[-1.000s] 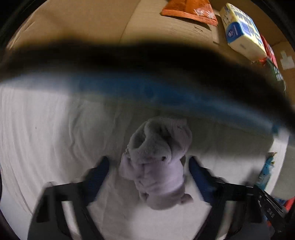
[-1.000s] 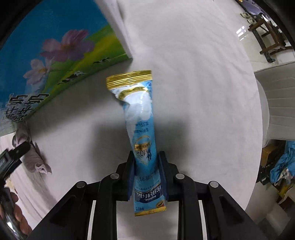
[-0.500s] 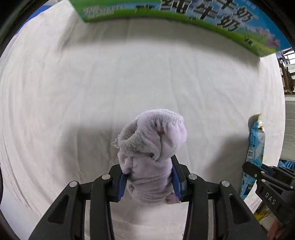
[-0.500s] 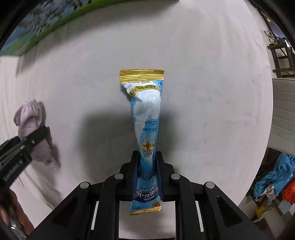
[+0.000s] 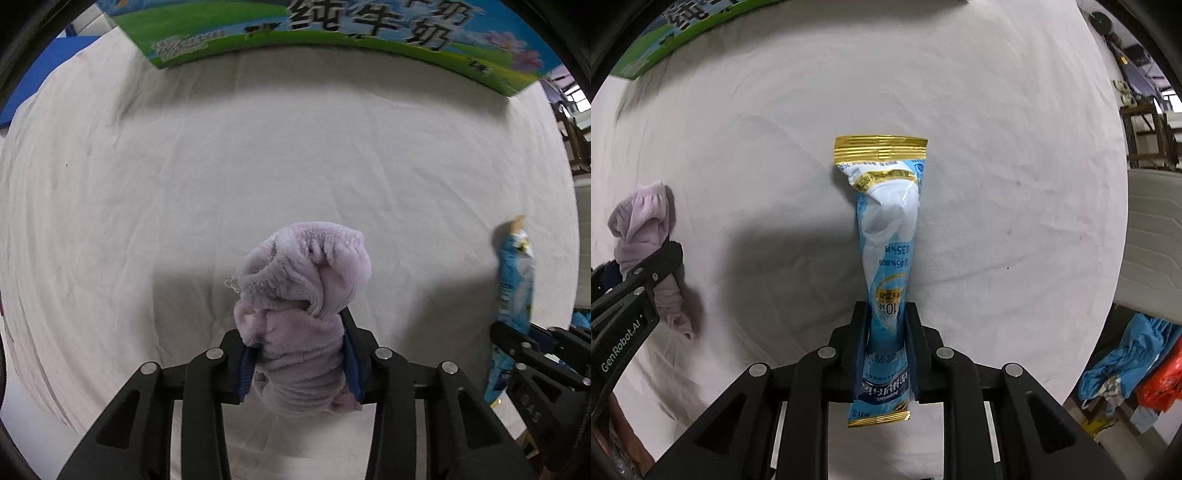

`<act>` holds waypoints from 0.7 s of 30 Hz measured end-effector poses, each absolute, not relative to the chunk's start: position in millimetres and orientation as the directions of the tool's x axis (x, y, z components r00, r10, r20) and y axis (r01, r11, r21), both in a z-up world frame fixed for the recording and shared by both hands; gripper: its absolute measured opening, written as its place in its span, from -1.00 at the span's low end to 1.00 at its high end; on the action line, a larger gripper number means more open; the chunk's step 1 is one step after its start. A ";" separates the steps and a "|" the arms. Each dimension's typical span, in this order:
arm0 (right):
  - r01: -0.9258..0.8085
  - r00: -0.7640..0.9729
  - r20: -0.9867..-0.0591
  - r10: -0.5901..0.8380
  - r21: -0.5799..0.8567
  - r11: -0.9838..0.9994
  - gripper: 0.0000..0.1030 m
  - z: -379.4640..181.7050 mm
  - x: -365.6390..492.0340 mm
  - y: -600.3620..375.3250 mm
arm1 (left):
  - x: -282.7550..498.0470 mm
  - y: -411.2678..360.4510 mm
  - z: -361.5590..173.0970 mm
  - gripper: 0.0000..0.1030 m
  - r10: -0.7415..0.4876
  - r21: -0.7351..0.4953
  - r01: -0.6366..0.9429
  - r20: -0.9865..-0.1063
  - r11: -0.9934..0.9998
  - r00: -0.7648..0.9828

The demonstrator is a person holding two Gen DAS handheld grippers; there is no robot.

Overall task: Organize soft objects
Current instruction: 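Carry the cloth with the left tool while the right tool carries the tube into the box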

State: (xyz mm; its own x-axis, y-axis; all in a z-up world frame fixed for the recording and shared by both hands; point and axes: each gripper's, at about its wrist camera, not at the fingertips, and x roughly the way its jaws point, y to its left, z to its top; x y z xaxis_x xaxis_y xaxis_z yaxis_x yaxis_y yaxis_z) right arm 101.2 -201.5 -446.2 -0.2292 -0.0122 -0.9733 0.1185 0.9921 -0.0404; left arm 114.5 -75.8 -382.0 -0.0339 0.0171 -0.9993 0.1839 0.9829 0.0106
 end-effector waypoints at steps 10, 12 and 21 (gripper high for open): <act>0.068 -0.091 -0.994 0.055 0.049 0.996 -0.74 -361.6 99.1 -183.2 | 103.8 -87.0 -286.5 -0.31 -0.090 -0.066 0.192 -0.989 0.979 0.119; 0.060 -0.063 -0.995 0.073 0.069 0.996 -0.74 -341.0 101.0 -180.4 | 106.6 -86.8 -261.1 -0.31 -0.107 -0.074 0.194 -0.981 0.978 0.163; 0.018 0.091 -0.984 0.154 0.156 0.988 -0.74 -249.0 128.4 -190.1 | 155.6 -70.9 -163.9 -0.31 -0.196 -0.143 0.188 -0.933 0.972 0.301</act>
State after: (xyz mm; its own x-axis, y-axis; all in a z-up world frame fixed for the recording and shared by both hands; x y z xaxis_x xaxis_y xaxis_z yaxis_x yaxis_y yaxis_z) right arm 128.4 -190.1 -249.0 0.0906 0.1541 -0.9839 0.0183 0.9875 0.1563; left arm 155.6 -70.9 -163.9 0.3012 -0.1957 -0.9333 0.1876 0.9718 -0.1433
